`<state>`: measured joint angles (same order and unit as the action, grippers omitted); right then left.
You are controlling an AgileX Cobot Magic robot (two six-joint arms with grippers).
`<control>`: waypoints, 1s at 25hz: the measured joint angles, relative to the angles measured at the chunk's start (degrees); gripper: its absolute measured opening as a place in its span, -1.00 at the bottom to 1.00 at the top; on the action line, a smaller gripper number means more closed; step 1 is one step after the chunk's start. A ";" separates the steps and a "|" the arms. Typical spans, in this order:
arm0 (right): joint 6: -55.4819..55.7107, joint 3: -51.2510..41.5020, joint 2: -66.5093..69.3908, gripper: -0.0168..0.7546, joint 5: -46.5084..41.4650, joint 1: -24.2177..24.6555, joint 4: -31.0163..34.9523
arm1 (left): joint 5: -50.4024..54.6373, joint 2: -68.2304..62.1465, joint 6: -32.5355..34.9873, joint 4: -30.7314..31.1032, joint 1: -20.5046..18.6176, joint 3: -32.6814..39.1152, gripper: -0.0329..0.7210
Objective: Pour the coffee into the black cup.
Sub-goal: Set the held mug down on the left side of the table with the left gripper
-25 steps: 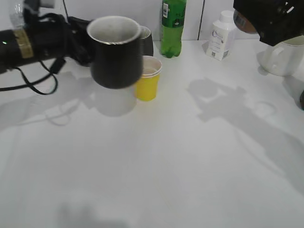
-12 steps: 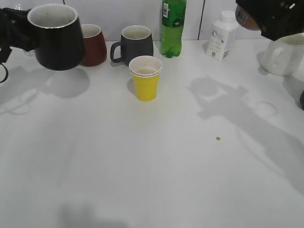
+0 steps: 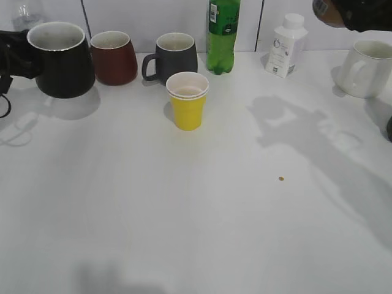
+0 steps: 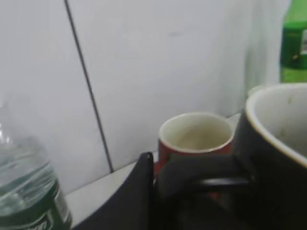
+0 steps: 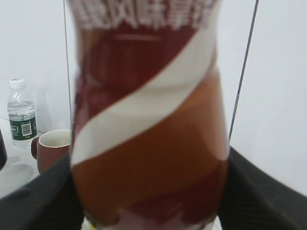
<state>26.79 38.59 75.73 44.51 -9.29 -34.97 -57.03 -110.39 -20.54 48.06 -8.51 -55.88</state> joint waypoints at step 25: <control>0.00 0.00 0.00 0.44 -0.06 0.00 0.00 | -3.11 -12.49 6.31 -12.33 -0.05 0.00 -0.80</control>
<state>26.79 38.59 75.73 44.45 -9.29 -34.97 -60.14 -122.87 -14.23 35.73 -8.56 -55.88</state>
